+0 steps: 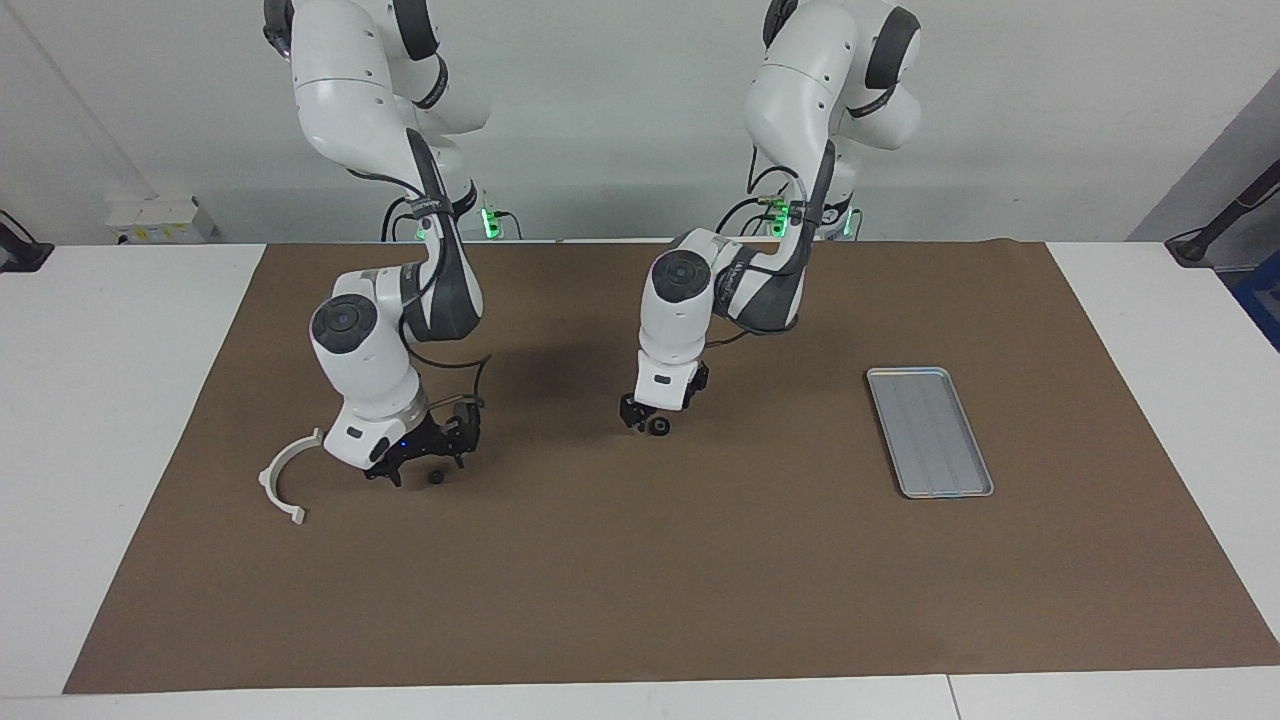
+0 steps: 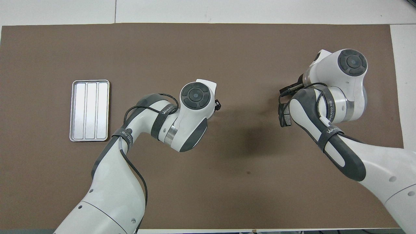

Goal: Pick bearing gear from pile to tray

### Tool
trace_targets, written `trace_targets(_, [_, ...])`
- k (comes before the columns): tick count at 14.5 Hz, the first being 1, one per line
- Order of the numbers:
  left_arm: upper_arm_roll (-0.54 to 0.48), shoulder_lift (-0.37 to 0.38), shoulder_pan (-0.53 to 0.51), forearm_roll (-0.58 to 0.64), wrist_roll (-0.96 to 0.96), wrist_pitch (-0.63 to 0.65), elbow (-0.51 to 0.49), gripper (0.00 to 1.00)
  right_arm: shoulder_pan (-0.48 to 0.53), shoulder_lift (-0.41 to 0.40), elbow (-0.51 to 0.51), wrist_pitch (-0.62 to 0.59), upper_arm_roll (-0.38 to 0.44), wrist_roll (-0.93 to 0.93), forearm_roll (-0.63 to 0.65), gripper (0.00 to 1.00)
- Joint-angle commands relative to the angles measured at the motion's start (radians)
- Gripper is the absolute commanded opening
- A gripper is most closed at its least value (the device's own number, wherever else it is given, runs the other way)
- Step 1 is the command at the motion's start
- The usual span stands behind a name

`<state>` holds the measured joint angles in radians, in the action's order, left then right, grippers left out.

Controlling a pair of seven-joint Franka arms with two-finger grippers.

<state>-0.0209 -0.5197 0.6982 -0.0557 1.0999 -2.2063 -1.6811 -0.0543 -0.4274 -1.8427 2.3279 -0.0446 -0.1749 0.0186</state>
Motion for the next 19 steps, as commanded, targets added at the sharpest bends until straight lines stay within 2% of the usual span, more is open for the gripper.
trace_targets(1, [-0.017,-0.020,0.015,-0.010,0.014,-0.019,0.011,0.77,0.007,-0.002,-0.013,0.028,-0.008,-0.014,-0.015,1.00])
trace_targets(4, [-0.017,-0.022,0.015,-0.010,0.017,-0.023,0.011,0.73,0.005,-0.008,-0.018,0.028,-0.008,-0.012,-0.015,0.99])
trace_targets(6, [-0.016,-0.022,0.015,-0.010,0.018,-0.024,0.011,0.73,0.004,-0.013,-0.027,0.028,-0.008,-0.011,-0.015,0.95])
trace_targets(9, [-0.017,-0.022,0.014,-0.010,0.020,-0.030,0.009,0.65,0.001,-0.024,-0.027,0.030,-0.008,-0.011,-0.015,0.92])
trace_targets(10, [-0.017,-0.023,0.011,-0.010,0.020,-0.036,0.009,0.65,0.001,-0.025,-0.029,0.030,-0.008,-0.009,-0.015,0.83])
trace_targets(11, [-0.017,-0.026,0.009,-0.010,0.020,-0.038,0.011,0.65,0.001,-0.025,-0.027,0.028,-0.008,-0.006,-0.015,0.67])
trace_targets(12, [-0.017,-0.026,0.009,-0.010,0.020,-0.039,0.011,0.65,0.001,-0.025,-0.027,0.027,-0.008,-0.002,-0.015,0.32])
trace_targets(13, [-0.017,-0.026,0.007,-0.010,0.020,-0.039,0.011,0.65,0.001,-0.024,-0.024,0.021,-0.008,0.008,-0.015,0.04])
trace_targets(14, [-0.017,-0.026,0.007,-0.010,0.020,-0.039,0.011,0.65,0.001,-0.019,-0.018,0.009,-0.008,0.020,-0.015,0.00])
trace_targets(16, [-0.019,-0.026,0.007,-0.010,0.020,-0.039,0.011,0.64,0.001,0.004,-0.010,-0.021,-0.009,0.026,-0.015,0.00])
trace_targets(18, [-0.019,-0.026,0.007,-0.010,0.021,-0.038,0.011,0.50,0.001,0.024,0.020,-0.068,-0.009,0.035,-0.015,0.00])
trace_targets(19, [-0.019,-0.026,0.009,-0.010,0.024,-0.035,0.011,0.35,0.001,0.030,0.043,-0.093,-0.009,0.037,-0.015,0.00])
